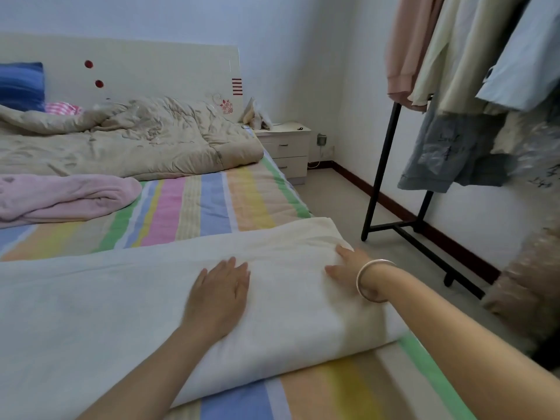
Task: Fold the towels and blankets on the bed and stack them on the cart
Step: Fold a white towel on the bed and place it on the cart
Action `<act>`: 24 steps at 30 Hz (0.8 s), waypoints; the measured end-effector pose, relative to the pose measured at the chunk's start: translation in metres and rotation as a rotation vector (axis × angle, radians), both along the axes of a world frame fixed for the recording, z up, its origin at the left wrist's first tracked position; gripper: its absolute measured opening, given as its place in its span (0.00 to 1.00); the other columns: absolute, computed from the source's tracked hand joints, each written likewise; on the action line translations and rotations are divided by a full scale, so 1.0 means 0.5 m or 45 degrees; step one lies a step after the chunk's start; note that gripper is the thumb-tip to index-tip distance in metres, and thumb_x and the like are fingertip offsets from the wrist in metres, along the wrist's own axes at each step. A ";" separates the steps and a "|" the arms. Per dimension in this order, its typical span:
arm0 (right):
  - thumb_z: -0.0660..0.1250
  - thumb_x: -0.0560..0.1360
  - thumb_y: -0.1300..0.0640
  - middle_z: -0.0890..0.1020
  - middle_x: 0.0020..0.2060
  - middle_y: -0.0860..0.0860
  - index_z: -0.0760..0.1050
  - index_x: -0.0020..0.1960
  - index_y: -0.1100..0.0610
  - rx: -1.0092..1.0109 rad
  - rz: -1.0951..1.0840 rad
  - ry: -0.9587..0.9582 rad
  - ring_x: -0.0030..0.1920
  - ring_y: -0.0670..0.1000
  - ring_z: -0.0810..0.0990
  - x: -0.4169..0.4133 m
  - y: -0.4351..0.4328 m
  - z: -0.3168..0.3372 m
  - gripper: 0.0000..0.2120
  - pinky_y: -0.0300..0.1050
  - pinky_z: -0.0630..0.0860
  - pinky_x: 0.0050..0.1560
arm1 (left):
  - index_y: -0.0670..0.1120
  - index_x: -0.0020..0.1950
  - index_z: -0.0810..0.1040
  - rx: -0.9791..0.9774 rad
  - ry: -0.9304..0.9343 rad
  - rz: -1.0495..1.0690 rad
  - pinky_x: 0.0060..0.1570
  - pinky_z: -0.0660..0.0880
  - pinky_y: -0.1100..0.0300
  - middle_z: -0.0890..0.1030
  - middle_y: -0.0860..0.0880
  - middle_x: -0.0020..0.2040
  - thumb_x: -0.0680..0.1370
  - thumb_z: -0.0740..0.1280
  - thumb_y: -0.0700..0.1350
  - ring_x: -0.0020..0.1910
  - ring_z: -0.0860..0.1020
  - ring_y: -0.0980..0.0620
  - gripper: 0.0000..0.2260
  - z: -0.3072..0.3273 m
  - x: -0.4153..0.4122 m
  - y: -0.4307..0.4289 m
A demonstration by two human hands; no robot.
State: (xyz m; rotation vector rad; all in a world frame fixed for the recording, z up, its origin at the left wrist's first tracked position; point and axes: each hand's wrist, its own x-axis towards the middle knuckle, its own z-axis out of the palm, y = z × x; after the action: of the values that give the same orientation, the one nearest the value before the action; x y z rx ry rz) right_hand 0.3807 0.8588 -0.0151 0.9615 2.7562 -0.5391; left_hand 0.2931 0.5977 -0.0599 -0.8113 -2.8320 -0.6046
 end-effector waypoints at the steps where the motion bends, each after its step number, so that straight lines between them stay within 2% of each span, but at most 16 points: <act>1: 0.62 0.75 0.38 0.56 0.75 0.56 0.51 0.78 0.46 -0.053 -0.031 0.038 0.72 0.60 0.62 0.013 0.001 0.006 0.37 0.52 0.63 0.71 | 0.51 0.67 0.76 0.115 0.064 0.050 0.67 0.66 0.51 0.76 0.49 0.67 0.80 0.42 0.60 0.68 0.72 0.47 0.29 0.010 0.015 0.000; 2: 0.65 0.74 0.39 0.60 0.74 0.56 0.53 0.78 0.48 -0.099 -0.066 0.087 0.71 0.59 0.65 0.030 0.000 0.010 0.38 0.50 0.65 0.69 | 0.51 0.60 0.80 0.188 0.153 0.089 0.59 0.71 0.51 0.82 0.49 0.58 0.79 0.42 0.59 0.59 0.77 0.46 0.29 0.025 0.035 0.001; 3: 0.66 0.74 0.40 0.63 0.73 0.55 0.54 0.77 0.51 -0.151 -0.102 0.129 0.70 0.58 0.67 0.048 0.000 0.012 0.38 0.48 0.66 0.68 | 0.52 0.57 0.81 0.209 0.213 0.111 0.56 0.72 0.52 0.83 0.51 0.54 0.78 0.42 0.59 0.55 0.79 0.45 0.29 0.039 0.057 0.004; 5: 0.66 0.74 0.39 0.68 0.71 0.54 0.58 0.76 0.55 -0.253 -0.195 0.139 0.67 0.57 0.70 0.081 0.000 0.015 0.38 0.46 0.67 0.64 | 0.54 0.67 0.76 0.120 0.154 0.115 0.63 0.68 0.53 0.78 0.53 0.64 0.80 0.43 0.58 0.63 0.75 0.49 0.26 0.053 0.095 0.006; 7: 0.65 0.73 0.36 0.72 0.67 0.54 0.63 0.73 0.56 -0.287 -0.263 0.081 0.64 0.57 0.72 0.105 0.004 0.018 0.36 0.46 0.68 0.59 | 0.56 0.76 0.63 -0.086 -0.039 0.068 0.74 0.55 0.51 0.64 0.52 0.76 0.81 0.43 0.61 0.74 0.62 0.51 0.26 0.043 0.117 0.007; 9: 0.65 0.72 0.35 0.74 0.64 0.54 0.67 0.70 0.57 -0.291 -0.288 0.063 0.61 0.56 0.74 0.123 0.005 0.025 0.35 0.46 0.68 0.56 | 0.57 0.80 0.49 -0.261 -0.182 0.007 0.76 0.43 0.45 0.49 0.51 0.80 0.78 0.40 0.68 0.79 0.49 0.49 0.32 0.025 0.129 0.005; 10: 0.66 0.72 0.35 0.75 0.63 0.53 0.69 0.68 0.56 -0.287 -0.284 0.076 0.58 0.55 0.75 0.130 0.006 0.028 0.33 0.45 0.68 0.54 | 0.56 0.80 0.45 -0.308 -0.198 -0.012 0.75 0.40 0.43 0.45 0.50 0.80 0.73 0.35 0.73 0.79 0.45 0.49 0.38 0.016 0.130 0.005; 12: 0.67 0.72 0.38 0.77 0.61 0.53 0.72 0.66 0.56 -0.282 -0.265 0.124 0.53 0.54 0.75 0.141 0.001 0.033 0.30 0.44 0.68 0.52 | 0.55 0.80 0.41 -0.364 -0.156 -0.028 0.74 0.38 0.41 0.42 0.48 0.80 0.59 0.22 0.76 0.79 0.42 0.48 0.52 0.000 0.131 0.006; 14: 0.69 0.71 0.39 0.76 0.62 0.53 0.71 0.67 0.57 -0.290 -0.295 0.142 0.53 0.54 0.74 0.151 -0.008 0.036 0.31 0.44 0.67 0.52 | 0.55 0.79 0.40 -0.381 -0.109 -0.017 0.74 0.38 0.41 0.41 0.48 0.80 0.55 0.18 0.74 0.79 0.42 0.47 0.55 -0.011 0.134 0.009; 17: 0.70 0.69 0.36 0.74 0.61 0.55 0.66 0.71 0.59 -0.405 -0.449 0.131 0.56 0.57 0.74 0.166 -0.014 0.037 0.40 0.45 0.66 0.51 | 0.55 0.79 0.39 -0.387 -0.084 -0.016 0.74 0.38 0.41 0.41 0.48 0.80 0.59 0.20 0.73 0.79 0.41 0.47 0.51 -0.018 0.134 0.007; 19: 0.72 0.68 0.37 0.73 0.56 0.56 0.65 0.71 0.61 -0.587 -0.584 0.170 0.52 0.57 0.73 0.176 -0.020 0.039 0.42 0.47 0.67 0.51 | 0.56 0.79 0.40 -0.386 -0.113 -0.016 0.74 0.37 0.41 0.40 0.49 0.80 0.64 0.26 0.73 0.79 0.41 0.48 0.46 -0.017 0.135 0.008; 22: 0.74 0.69 0.44 0.72 0.54 0.57 0.63 0.72 0.62 -0.822 -0.724 0.317 0.49 0.57 0.73 0.177 -0.043 0.050 0.39 0.50 0.69 0.50 | 0.57 0.80 0.42 -0.378 -0.208 -0.028 0.74 0.35 0.44 0.40 0.51 0.80 0.75 0.39 0.71 0.78 0.40 0.50 0.35 -0.002 0.136 0.001; 24: 0.75 0.70 0.50 0.73 0.55 0.59 0.64 0.70 0.62 -0.933 -0.777 0.474 0.47 0.59 0.75 0.162 -0.065 0.065 0.35 0.54 0.73 0.50 | 0.59 0.79 0.47 -0.288 -0.281 -0.065 0.75 0.36 0.48 0.42 0.53 0.80 0.80 0.44 0.66 0.78 0.41 0.52 0.29 0.004 0.127 -0.013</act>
State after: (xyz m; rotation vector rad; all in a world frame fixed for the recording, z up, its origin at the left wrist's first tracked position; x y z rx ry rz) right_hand 0.4616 0.8264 0.0173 1.5653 2.1263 -1.8076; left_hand 0.3567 0.5911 -0.0578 -0.9071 -3.1324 -0.4069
